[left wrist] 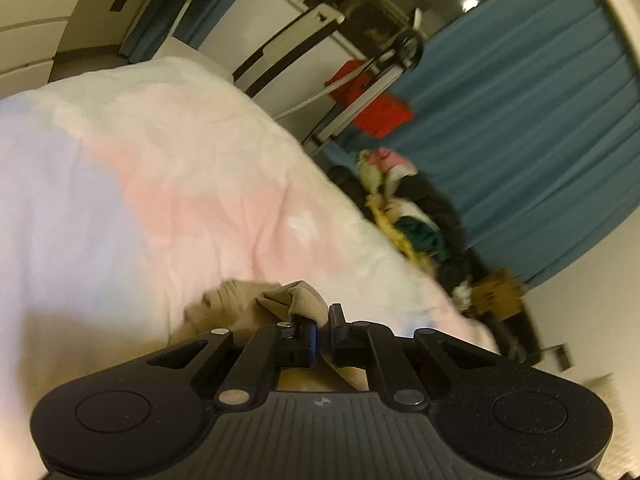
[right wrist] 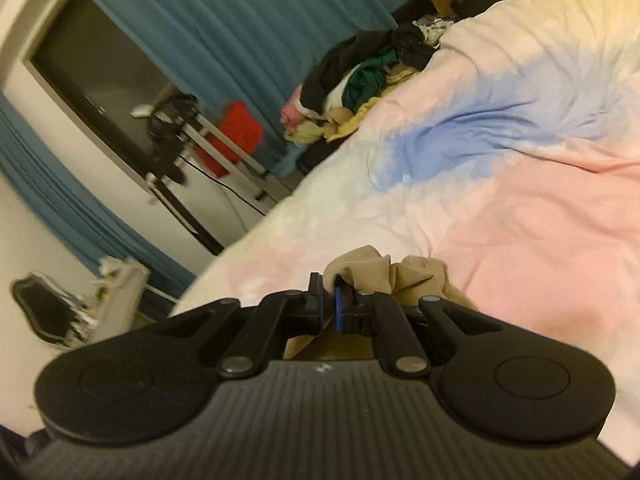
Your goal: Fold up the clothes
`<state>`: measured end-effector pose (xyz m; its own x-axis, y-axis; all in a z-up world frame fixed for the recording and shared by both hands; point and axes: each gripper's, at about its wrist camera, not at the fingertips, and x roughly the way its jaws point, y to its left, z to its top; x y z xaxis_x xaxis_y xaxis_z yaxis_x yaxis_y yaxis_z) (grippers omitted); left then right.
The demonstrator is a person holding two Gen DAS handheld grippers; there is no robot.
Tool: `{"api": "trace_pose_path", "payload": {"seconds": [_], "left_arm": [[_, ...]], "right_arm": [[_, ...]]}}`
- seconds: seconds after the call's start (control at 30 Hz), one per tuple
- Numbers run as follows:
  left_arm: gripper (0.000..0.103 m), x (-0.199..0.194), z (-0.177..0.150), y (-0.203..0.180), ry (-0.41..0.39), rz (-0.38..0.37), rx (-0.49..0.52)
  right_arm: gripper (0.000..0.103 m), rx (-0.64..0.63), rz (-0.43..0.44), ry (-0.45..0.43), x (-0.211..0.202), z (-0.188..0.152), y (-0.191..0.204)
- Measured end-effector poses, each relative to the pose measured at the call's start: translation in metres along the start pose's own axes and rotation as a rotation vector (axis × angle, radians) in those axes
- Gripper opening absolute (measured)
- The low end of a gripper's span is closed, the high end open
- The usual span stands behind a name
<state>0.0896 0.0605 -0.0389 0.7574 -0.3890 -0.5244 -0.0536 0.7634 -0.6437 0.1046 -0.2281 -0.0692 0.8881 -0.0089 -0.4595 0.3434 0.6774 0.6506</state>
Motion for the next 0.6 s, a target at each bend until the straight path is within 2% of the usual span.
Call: {"api": "trace_pose_path", "payload": {"seconds": [0.1, 0.23, 0.37, 0.43, 0.47, 0.5, 0.53, 0.57, 0.6], "left_arm": [[0.007, 0.024, -0.004, 0.011, 0.002, -0.007, 0.013], [0.007, 0.042, -0.007, 0.015, -0.006, -0.030, 0.032], [0.007, 0.048, -0.008, 0.007, -0.023, -0.036, 0.121], [0.018, 0.049, -0.009, 0.004, -0.003, -0.043, 0.166], [0.043, 0.050, -0.010, 0.002, 0.012, -0.048, 0.187], [0.065, 0.050, -0.011, 0.001, 0.029, -0.053, 0.207], [0.071, 0.047, -0.013, -0.002, 0.032, -0.047, 0.240], [0.080, 0.043, -0.016, -0.006, 0.027, -0.035, 0.280], [0.086, 0.038, -0.021, -0.010, 0.022, -0.026, 0.330]], "right_arm": [[0.009, 0.000, -0.007, 0.035, 0.030, -0.002, -0.012], [0.010, -0.014, 0.006, 0.076, 0.042, -0.001, -0.015], [0.011, -0.040, 0.025, 0.116, 0.049, 0.000, -0.015], [0.014, -0.053, 0.034, 0.136, 0.053, 0.001, -0.015], [0.017, -0.059, 0.039, 0.146, 0.054, 0.001, -0.015], [0.031, -0.066, 0.043, 0.155, 0.056, 0.002, -0.015], [0.058, -0.072, 0.048, 0.165, 0.058, 0.002, -0.015], [0.072, -0.089, 0.055, 0.168, 0.056, 0.001, -0.014], [0.087, -0.124, 0.065, 0.159, 0.048, -0.002, -0.011]]}}
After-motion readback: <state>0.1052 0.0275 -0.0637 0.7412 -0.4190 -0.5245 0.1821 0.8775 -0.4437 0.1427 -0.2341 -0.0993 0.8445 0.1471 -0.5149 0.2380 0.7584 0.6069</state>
